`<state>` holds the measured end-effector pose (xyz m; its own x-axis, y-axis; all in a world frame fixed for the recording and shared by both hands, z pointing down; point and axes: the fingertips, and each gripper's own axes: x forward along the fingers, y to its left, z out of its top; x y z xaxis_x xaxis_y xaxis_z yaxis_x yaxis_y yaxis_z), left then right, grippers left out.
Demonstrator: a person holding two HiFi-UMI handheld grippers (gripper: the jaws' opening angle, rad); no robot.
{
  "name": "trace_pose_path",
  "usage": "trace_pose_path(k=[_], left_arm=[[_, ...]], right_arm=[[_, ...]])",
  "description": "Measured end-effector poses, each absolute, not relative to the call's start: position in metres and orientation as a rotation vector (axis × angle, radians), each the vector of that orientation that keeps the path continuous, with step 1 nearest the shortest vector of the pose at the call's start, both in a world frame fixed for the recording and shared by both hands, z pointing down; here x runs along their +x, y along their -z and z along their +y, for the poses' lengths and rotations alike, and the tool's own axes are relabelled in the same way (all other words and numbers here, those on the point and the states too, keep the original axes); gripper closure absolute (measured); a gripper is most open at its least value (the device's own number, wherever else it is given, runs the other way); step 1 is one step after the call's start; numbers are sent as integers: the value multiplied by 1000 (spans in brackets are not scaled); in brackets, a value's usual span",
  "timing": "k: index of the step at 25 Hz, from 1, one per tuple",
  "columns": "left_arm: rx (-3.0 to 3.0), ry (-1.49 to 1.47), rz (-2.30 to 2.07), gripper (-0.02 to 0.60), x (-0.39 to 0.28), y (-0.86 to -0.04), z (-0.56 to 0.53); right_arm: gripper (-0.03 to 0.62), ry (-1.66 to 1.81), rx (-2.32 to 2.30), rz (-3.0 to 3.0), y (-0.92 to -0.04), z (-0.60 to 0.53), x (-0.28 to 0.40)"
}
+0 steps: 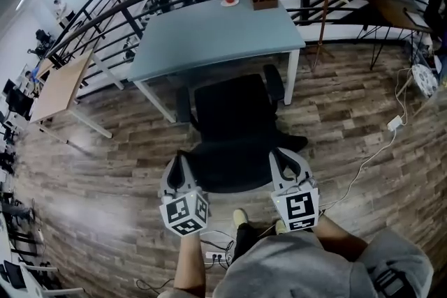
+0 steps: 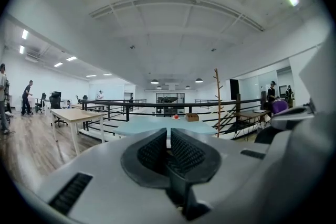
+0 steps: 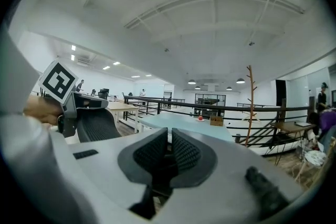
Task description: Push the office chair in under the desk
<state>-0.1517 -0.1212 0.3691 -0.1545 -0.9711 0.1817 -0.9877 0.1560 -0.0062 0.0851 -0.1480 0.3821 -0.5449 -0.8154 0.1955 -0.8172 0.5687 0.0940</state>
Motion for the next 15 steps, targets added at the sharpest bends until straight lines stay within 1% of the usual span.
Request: trace_pose_path(k=[15], left_arm=[[2056, -160, -2219, 549, -265, -368, -175]], right_arm=[[557, -17, 1484, -2544, -379, -172, -25]])
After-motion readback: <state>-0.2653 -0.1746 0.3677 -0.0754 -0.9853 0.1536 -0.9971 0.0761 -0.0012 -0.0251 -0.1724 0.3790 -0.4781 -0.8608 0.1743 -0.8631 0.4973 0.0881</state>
